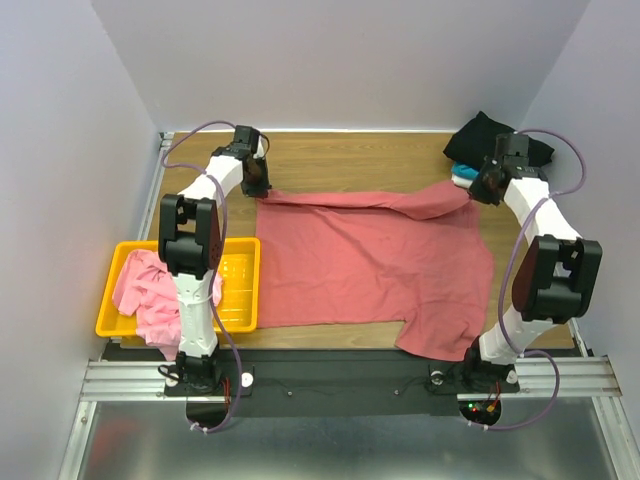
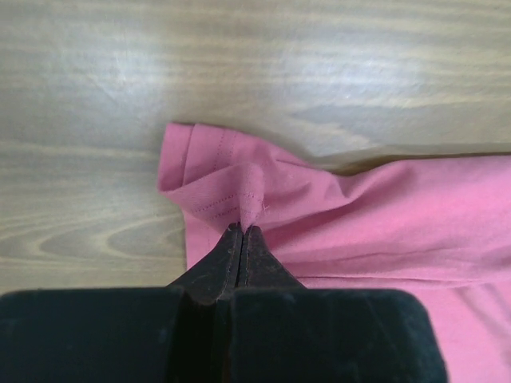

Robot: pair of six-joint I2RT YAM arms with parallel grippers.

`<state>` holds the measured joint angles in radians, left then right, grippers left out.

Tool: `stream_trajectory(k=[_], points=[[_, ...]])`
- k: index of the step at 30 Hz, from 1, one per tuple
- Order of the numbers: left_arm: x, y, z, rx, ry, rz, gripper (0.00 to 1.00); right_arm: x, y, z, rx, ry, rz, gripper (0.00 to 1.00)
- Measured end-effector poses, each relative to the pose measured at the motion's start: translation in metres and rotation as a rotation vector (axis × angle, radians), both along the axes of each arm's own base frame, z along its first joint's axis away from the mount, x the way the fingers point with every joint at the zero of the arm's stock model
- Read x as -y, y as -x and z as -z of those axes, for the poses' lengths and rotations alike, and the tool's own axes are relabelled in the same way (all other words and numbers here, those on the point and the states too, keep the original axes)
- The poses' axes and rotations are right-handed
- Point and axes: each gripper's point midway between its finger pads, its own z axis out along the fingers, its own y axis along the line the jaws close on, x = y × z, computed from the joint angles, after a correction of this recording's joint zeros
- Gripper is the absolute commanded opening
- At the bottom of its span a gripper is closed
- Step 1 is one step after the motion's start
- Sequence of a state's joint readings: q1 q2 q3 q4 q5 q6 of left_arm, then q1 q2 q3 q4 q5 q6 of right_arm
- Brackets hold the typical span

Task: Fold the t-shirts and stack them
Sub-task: Fold the tshirt

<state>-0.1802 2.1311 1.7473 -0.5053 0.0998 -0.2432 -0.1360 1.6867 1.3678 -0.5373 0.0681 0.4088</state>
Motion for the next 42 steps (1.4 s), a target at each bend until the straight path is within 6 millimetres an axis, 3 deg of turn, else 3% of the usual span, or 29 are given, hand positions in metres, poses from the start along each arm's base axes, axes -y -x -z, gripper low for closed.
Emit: stream_trajectory(k=[5,10,12,16,19,20,25,27,29,30,31,34,36,40,42], points=[[-0.003,0.014,0.011,-0.039,-0.01,-0.002,0.0,0.001,0.011,0.003,-0.025,0.007,0.008,0.0],[-0.005,0.025,0.005,-0.042,-0.012,0.0,0.01,0.001,0.022,0.011,-0.063,0.009,0.013,0.0],[-0.005,0.027,0.002,-0.038,-0.013,0.001,0.08,0.0,0.03,0.015,-0.08,0.009,0.015,0.0],[-0.004,0.03,-0.002,-0.032,-0.014,0.008,0.13,-0.001,0.046,0.022,-0.111,0.01,0.019,0.0],[-0.003,0.036,0.001,-0.047,-0.019,0.013,0.24,-0.001,0.058,0.026,-0.13,0.014,0.023,0.0],[-0.003,0.038,0.002,-0.055,-0.021,0.015,0.35,-0.001,0.064,0.029,-0.142,0.016,0.026,0.01],[-0.002,0.049,0.009,-0.094,-0.028,0.025,0.57,0.0,0.074,0.038,-0.174,0.024,0.034,0.0],[-0.001,0.053,0.009,-0.107,-0.027,0.03,0.68,0.0,0.077,0.04,-0.185,0.025,0.035,0.06],[0.0,0.059,0.006,-0.123,-0.024,0.034,0.74,0.0,0.077,0.041,-0.189,0.023,0.038,0.41],[0.0,0.059,0.004,-0.12,-0.023,0.034,0.75,0.0,0.078,0.042,-0.193,0.025,0.034,0.41],[0.0,0.06,0.0,-0.117,-0.02,0.034,0.77,0.001,0.078,0.042,-0.195,0.024,0.04,0.52],[0.001,0.06,-0.017,-0.102,-0.009,0.035,0.78,0.001,0.079,0.039,-0.204,0.026,0.037,0.57],[0.003,0.049,-0.036,-0.06,0.0,0.032,0.78,0.001,0.077,0.032,-0.202,0.027,0.036,0.6],[0.003,0.02,-0.071,0.034,0.01,0.01,0.78,0.005,0.048,0.003,-0.133,0.029,0.038,0.59],[0.0,0.005,-0.078,0.065,0.015,-0.007,0.78,0.009,0.034,-0.006,-0.102,0.026,0.039,0.56]])
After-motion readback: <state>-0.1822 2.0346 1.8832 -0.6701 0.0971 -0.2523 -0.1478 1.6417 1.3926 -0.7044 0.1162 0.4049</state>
